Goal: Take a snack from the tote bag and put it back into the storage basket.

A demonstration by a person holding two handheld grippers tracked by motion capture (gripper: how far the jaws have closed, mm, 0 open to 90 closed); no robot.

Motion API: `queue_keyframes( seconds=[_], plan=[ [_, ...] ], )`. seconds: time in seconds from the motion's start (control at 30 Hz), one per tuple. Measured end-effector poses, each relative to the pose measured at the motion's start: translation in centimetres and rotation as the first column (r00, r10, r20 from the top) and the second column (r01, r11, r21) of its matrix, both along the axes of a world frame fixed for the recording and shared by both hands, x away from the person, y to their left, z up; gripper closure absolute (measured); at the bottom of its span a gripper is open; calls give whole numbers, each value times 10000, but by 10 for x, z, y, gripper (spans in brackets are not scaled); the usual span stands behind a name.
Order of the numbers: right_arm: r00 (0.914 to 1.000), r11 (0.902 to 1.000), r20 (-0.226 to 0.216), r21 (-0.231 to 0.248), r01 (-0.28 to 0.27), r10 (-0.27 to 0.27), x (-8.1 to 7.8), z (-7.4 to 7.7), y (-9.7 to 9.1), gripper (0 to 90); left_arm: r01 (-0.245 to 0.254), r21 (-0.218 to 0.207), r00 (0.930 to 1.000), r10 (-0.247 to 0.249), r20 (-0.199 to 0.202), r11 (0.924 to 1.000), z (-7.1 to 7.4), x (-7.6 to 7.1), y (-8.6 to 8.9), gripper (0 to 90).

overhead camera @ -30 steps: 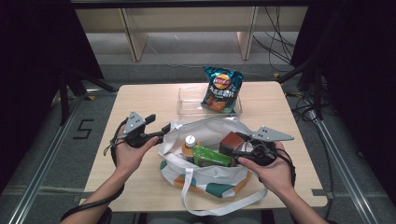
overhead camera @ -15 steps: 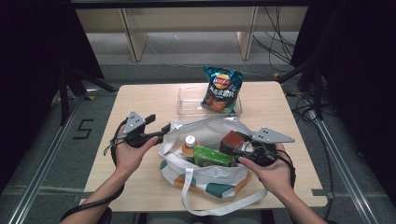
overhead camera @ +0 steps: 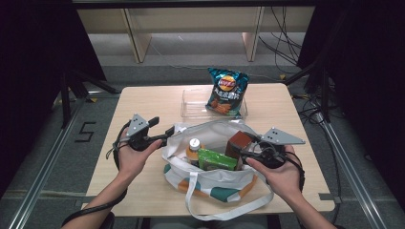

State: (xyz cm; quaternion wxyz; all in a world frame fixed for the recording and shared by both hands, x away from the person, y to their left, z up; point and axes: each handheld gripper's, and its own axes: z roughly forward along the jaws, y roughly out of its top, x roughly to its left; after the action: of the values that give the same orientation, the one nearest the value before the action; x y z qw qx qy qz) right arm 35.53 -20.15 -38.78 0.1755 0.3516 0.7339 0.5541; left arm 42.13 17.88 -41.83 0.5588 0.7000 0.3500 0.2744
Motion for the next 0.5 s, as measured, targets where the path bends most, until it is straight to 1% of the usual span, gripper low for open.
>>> queue_keyframes(
  seconds=[0.03,0.07,0.1,0.13,0.2,0.23,0.27,0.3,0.33,0.37,0.4,0.43,0.5],
  plan=[
    [9996,9999,256,-75,-67,69,2,1,-1,391,0,0,10000,0,0,10000,0,0,0,269],
    [9999,10000,156,-49,-10,11,1,3,-2,391,-27,-11,10000,27,-24,10000,0,0,0,270],
    [9998,10000,187,-31,51,-50,1,4,-2,391,-34,7,10000,34,-32,10000,0,0,0,270],
    [9999,9999,100,143,66,-67,0,5,-2,392,-26,31,10000,27,-35,10000,0,0,0,270],
    [9999,9999,73,89,91,-92,0,6,-2,392,-31,45,10000,31,-30,10000,1,0,1,269],
    [9997,9999,215,87,77,-79,1,7,-2,392,-31,59,10000,31,-25,10000,1,0,1,270],
    [9996,9999,258,95,83,-85,1,9,-3,392,-29,63,10000,29,-27,10000,1,0,1,270],
    [9996,9999,258,95,83,-85,1,9,-3,392,-27,59,10000,28,-27,10000,1,0,1,270],
    [9997,9996,171,223,197,-201,0,11,-3,392,-23,82,10000,23,-5,10000,1,0,1,270],
    [9993,9998,335,113,166,-170,1,12,-4,393,-24,80,10000,24,-9,10000,1,0,1,270],
    [9996,9995,200,233,216,-221,1,13,-3,393,-28,65,10000,28,-17,10000,1,0,1,270],
    [9993,9996,314,225,189,-196,2,14,-4,393,-26,66,10000,26,-9,10000,1,0,1,270],
    [9992,9994,292,231,259,-265,2,16,-4,393,-30,68,10000,30,-13,10000,1,0,1,270]
  ],
)
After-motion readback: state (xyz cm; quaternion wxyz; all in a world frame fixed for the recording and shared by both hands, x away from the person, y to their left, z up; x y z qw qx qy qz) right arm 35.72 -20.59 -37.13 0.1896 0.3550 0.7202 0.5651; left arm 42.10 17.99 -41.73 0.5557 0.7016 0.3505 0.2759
